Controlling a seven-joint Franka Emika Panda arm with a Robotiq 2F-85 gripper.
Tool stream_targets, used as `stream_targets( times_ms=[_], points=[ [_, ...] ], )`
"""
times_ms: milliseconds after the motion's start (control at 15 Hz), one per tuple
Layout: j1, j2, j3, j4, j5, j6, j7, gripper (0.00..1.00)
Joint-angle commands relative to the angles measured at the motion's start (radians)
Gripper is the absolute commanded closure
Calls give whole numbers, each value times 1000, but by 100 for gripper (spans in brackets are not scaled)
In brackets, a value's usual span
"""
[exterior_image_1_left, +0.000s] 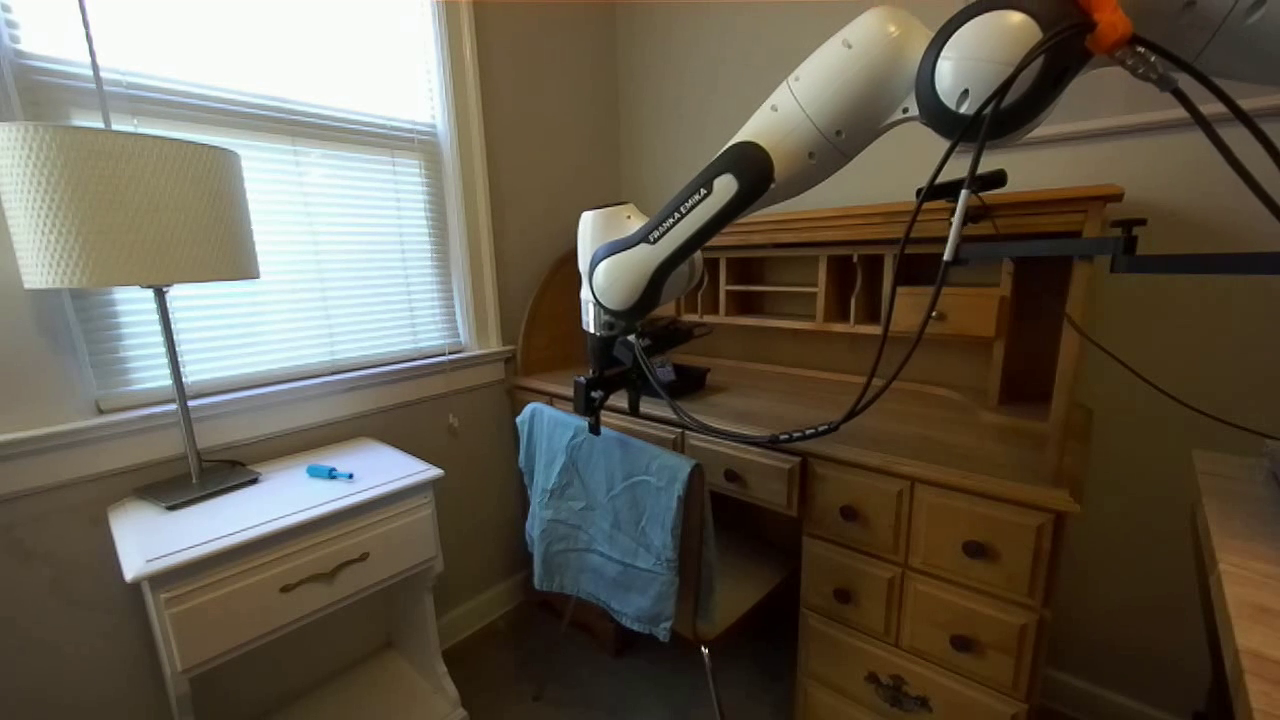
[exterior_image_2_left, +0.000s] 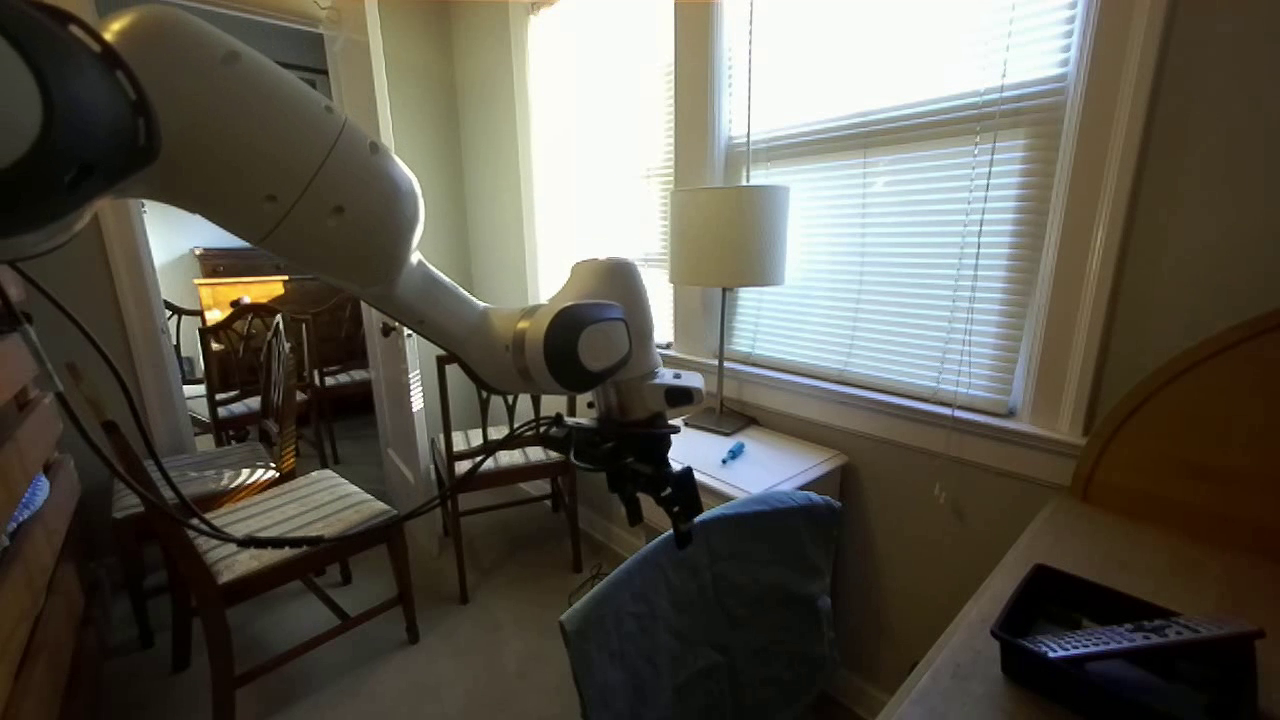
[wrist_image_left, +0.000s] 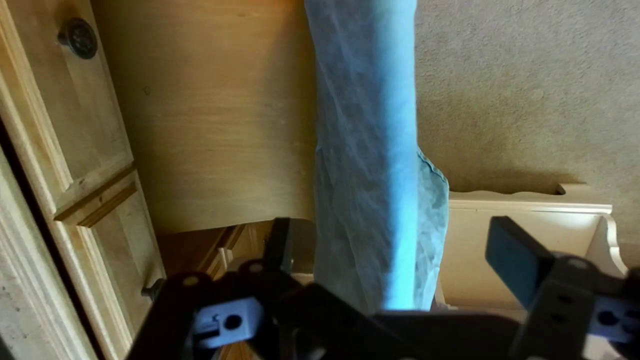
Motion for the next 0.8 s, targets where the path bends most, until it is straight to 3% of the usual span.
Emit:
stream_targets(
  times_ms=[0, 333, 400, 733],
  points=[
    [-15, 49, 18, 79, -1, -77, -15, 0],
    [-19, 79, 24, 128, 0, -141, -16, 0],
    [-19, 85, 25, 138, 0, -150, -16, 11],
    [-21, 108, 28, 178, 1, -183, -17, 26]
  ],
)
